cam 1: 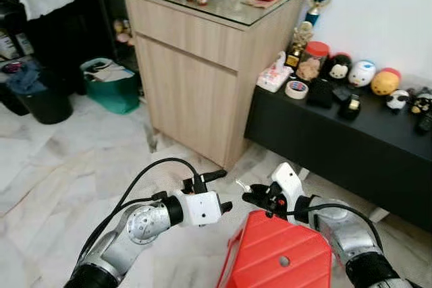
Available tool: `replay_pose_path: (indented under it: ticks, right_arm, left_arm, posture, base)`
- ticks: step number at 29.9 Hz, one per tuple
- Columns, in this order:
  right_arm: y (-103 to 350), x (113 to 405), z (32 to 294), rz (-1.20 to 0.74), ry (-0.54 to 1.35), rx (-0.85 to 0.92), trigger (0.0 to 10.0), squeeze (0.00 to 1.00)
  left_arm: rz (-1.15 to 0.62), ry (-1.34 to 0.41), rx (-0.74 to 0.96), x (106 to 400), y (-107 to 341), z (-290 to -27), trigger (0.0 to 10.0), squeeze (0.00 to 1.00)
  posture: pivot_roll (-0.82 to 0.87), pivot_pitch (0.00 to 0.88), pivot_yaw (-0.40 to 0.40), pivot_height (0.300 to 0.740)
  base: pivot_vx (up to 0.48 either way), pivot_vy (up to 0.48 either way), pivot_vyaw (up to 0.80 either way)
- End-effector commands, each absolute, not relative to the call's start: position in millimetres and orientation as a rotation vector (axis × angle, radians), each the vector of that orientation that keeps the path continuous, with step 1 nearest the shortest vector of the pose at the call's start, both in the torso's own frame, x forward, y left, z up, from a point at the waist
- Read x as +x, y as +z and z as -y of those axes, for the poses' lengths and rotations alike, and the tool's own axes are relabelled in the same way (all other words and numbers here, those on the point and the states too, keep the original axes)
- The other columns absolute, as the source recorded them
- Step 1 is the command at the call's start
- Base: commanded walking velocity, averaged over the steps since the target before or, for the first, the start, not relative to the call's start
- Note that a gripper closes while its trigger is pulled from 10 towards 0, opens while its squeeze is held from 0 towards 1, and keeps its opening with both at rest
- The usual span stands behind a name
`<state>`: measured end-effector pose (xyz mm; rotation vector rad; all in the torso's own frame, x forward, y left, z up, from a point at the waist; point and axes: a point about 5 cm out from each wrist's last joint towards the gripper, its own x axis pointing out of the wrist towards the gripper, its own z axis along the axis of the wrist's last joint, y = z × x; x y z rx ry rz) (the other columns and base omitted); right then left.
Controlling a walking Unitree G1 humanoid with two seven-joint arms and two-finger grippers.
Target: Hang keys on a hook
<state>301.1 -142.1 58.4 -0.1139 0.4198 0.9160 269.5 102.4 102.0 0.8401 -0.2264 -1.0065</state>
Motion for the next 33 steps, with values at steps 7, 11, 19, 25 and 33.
replay_pose_path:
  ticks: [7,11,19,25,33]
  right_arm:
    - [67.8,304.2,133.3,-0.407,1.024,-0.189,10.0,0.0]
    - [74.2,310.3,133.5,-0.388,1.011,-0.204,10.0,0.0]
    - [65.7,303.6,125.9,-0.387,0.986,-0.162,10.0,0.0]
    - [57.8,298.3,128.4,-0.412,0.97,-0.173,10.0,0.0]
    - [63.9,300.3,136.7,-0.409,0.975,-0.204,10.0,0.0]
  left_arm:
    - [0.26,-1.098,0.928,270.8,101.4,-92.4,10.0,0.0]
    - [0.268,-1.121,0.959,272.0,100.7,-90.3,10.0,0.0]
    - [0.278,-1.162,0.983,274.3,104.4,-94.2,10.0,0.0]
    - [0.284,-1.185,1.011,274.3,104.4,-96.8,10.0,0.0]
    - [0.293,-1.207,1.051,275.0,101.9,-95.5,10.0,0.0]
  posture:
    - [0.14,0.0,-0.076,0.74]
    - [0.14,0.0,-0.068,0.74]
    - [0.14,0.0,0.018,0.74]
    - [0.13,0.0,0.045,0.74]
    - [0.12,0.0,0.048,0.74]
  base:
    - [0.0,0.0,0.0]
    - [0.0,0.0,0.0]
    - [0.0,0.0,0.0]
    - [0.0,0.0,0.0]
    - [0.0,0.0,0.0]
